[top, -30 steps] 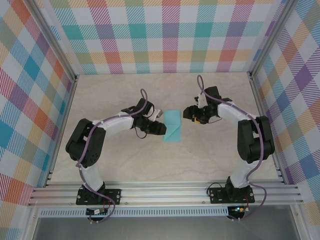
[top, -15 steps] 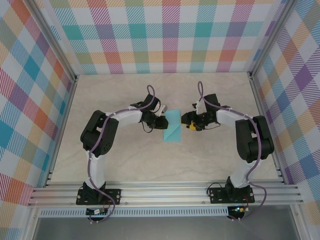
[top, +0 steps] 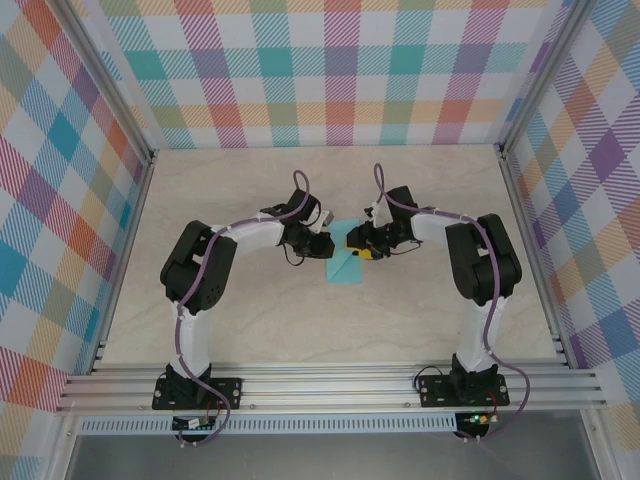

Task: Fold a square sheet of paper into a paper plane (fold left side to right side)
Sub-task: Turn over the paper at the center of the table.

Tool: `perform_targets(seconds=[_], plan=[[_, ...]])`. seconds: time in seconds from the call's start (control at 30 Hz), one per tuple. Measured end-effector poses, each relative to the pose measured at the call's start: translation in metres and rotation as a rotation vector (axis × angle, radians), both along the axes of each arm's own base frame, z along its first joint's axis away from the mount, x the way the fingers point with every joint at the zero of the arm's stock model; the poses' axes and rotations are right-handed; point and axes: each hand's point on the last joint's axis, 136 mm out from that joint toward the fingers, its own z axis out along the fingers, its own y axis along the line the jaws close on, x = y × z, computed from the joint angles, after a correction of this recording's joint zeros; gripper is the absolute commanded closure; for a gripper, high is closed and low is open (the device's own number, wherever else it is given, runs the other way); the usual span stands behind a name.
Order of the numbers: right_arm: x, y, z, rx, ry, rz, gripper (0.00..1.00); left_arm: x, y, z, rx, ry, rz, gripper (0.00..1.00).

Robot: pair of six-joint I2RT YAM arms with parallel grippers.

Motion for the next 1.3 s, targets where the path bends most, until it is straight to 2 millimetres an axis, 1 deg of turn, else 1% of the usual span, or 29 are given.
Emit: perform_targets(seconds=[0.07, 0.1, 0.13, 0.23, 0.3, 0.33, 0.37, 0.43, 0.47, 0.53, 0.57, 0.63, 0.67, 0.7, 0.73, 0.83, 0.97, 1.03, 1.1, 1.17, 1.3], plan=[[0.000, 0.003, -0.001, 0.012, 0.014, -0.001, 0.92, 0.000, 0.001, 0.001, 0.003, -0.004, 0.007, 0.74], [0.000, 0.004, -0.002, 0.016, 0.017, -0.001, 0.98, 0.000, 0.002, 0.002, 0.001, -0.006, 0.013, 0.70], [0.000, 0.005, -0.002, 0.018, 0.019, -0.002, 1.00, -0.001, 0.004, 0.003, 0.001, -0.008, 0.016, 0.66], [0.001, 0.005, 0.002, 0.023, 0.014, -0.004, 1.00, -0.004, 0.012, 0.015, -0.018, -0.028, 0.045, 0.48], [0.002, 0.004, 0.010, 0.025, -0.008, -0.004, 1.00, -0.004, 0.022, 0.031, -0.044, -0.052, 0.082, 0.37], [0.002, 0.003, 0.018, 0.032, -0.029, -0.005, 1.00, -0.002, 0.028, 0.042, -0.062, -0.075, 0.103, 0.32], [0.002, 0.001, 0.027, 0.040, -0.050, -0.008, 1.00, -0.001, 0.033, 0.053, -0.080, -0.097, 0.122, 0.28], [0.004, -0.004, 0.051, 0.065, -0.105, -0.017, 1.00, -0.001, 0.044, 0.081, -0.131, -0.151, 0.169, 0.19], [0.006, -0.008, 0.068, 0.084, -0.148, -0.024, 1.00, -0.001, 0.049, 0.094, -0.156, -0.176, 0.190, 0.15], [0.009, -0.016, 0.102, 0.125, -0.234, -0.039, 1.00, -0.002, 0.057, 0.127, -0.235, -0.234, 0.233, 0.07], [0.010, -0.019, 0.118, 0.145, -0.274, -0.042, 1.00, -0.003, 0.059, 0.142, -0.277, -0.255, 0.246, 0.05], [0.010, -0.026, 0.156, 0.193, -0.373, -0.043, 1.00, -0.006, 0.061, 0.173, -0.374, -0.293, 0.259, 0.01], [0.009, -0.027, 0.168, 0.210, -0.402, -0.039, 1.00, -0.007, 0.060, 0.184, -0.413, -0.302, 0.258, 0.01], [0.006, -0.027, 0.185, 0.235, -0.439, -0.027, 1.00, -0.008, 0.057, 0.201, -0.476, -0.313, 0.253, 0.00], [0.005, -0.026, 0.197, 0.252, -0.464, -0.018, 1.00, -0.009, 0.054, 0.213, -0.521, -0.325, 0.238, 0.00], [0.000, -0.018, 0.238, 0.323, -0.537, 0.029, 1.00, -0.014, 0.041, 0.243, -0.656, -0.330, 0.192, 0.01], [-0.007, -0.006, 0.273, 0.379, -0.586, 0.082, 1.00, -0.026, 0.026, 0.263, -0.754, -0.317, 0.123, 0.04], [-0.013, 0.000, 0.284, 0.408, -0.596, 0.108, 1.00, -0.033, 0.018, 0.270, -0.785, -0.312, 0.086, 0.07], [-0.019, 0.004, 0.291, 0.432, -0.591, 0.124, 1.00, -0.039, 0.011, 0.273, -0.805, -0.298, 0.057, 0.10], [-0.022, 0.008, 0.295, 0.452, -0.584, 0.136, 0.99, -0.043, 0.005, 0.273, -0.821, -0.282, 0.039, 0.16], [-0.024, 0.009, 0.300, 0.471, -0.573, 0.137, 0.99, -0.047, -0.002, 0.276, -0.848, -0.258, 0.022, 0.40]])
